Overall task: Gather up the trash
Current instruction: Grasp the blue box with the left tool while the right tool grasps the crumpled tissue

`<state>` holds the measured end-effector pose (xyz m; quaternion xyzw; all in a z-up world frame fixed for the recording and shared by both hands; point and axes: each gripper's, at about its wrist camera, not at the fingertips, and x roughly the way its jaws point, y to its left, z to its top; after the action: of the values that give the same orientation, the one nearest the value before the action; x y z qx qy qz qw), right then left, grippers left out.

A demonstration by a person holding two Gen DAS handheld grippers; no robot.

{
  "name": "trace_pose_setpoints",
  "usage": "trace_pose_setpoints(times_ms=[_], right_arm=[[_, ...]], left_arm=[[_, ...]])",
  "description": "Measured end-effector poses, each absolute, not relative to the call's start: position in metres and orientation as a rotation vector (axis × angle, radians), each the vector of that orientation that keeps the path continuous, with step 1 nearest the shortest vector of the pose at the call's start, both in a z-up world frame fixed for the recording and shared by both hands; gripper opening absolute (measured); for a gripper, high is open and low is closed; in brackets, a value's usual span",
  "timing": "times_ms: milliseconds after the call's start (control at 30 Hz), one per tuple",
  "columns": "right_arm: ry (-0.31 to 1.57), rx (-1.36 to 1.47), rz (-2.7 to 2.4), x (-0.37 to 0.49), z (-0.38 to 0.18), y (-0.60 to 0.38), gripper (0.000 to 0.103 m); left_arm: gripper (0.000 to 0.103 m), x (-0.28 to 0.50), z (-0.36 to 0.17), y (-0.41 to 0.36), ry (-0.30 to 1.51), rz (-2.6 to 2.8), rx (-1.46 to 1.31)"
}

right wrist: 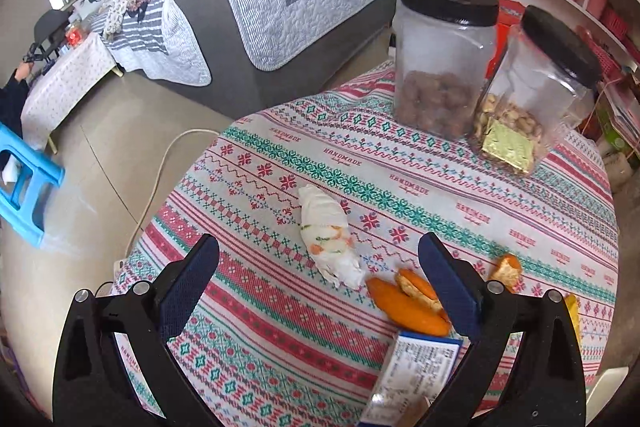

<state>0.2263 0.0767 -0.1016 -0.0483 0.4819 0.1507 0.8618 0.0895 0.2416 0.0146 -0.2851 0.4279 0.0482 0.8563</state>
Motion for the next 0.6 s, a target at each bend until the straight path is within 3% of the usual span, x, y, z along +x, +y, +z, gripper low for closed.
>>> trace_pose_setpoints(times_ms=[133, 267, 333, 467, 600], right_arm=[[1.086, -0.087, 0.304, 0.249, -0.132, 0.086, 0.077], [1.118, -0.101, 0.292, 0.256, -0.149, 0.093, 0.069], [1.136, -0.119, 0.295, 0.256, -0.155, 0.098, 0.056], [1.133, -0.153, 0.25, 0.255, -0.159, 0.097, 0.039], [1.123, -0.104, 0.264, 0.252, -0.15, 0.082, 0.036]], left_arm=[[0.06, 0.087, 0.01, 0.251, 0.914, 0.115, -0.599], [0.06, 0.082, 0.008, 0.255, 0.919, 0.123, -0.588], [0.06, 0.082, 0.007, 0.258, 0.919, 0.128, -0.586], [0.06, 0.081, 0.003, 0.26, 0.928, 0.129, -0.601], [0.06, 0.081, 0.004, 0.26, 0.922, 0.119, -0.613]])
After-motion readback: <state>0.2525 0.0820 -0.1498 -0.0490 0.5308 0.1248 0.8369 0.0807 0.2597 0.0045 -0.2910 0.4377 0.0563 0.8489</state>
